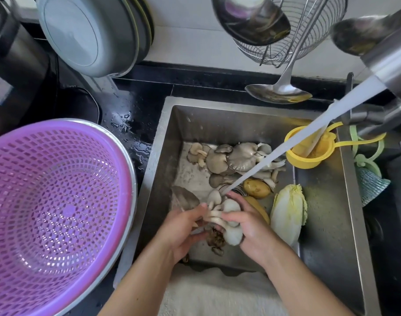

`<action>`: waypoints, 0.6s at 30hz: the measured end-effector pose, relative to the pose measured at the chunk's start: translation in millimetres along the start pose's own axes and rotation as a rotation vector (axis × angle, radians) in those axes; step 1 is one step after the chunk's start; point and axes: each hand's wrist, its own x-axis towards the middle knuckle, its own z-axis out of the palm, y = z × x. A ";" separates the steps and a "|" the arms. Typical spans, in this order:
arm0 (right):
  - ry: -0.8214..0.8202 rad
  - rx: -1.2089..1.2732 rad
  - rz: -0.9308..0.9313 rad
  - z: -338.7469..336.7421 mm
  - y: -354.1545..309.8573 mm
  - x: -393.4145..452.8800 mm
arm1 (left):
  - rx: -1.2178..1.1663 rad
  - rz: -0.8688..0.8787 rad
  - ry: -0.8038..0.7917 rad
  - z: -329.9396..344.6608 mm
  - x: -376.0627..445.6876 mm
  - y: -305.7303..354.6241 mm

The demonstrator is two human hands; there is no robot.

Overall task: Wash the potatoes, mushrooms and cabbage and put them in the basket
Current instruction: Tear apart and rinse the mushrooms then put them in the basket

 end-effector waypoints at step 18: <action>0.156 -1.002 -0.431 10.7 4.1 9.2 | 0.003 0.310 0.072 14.3 1.5 -2.5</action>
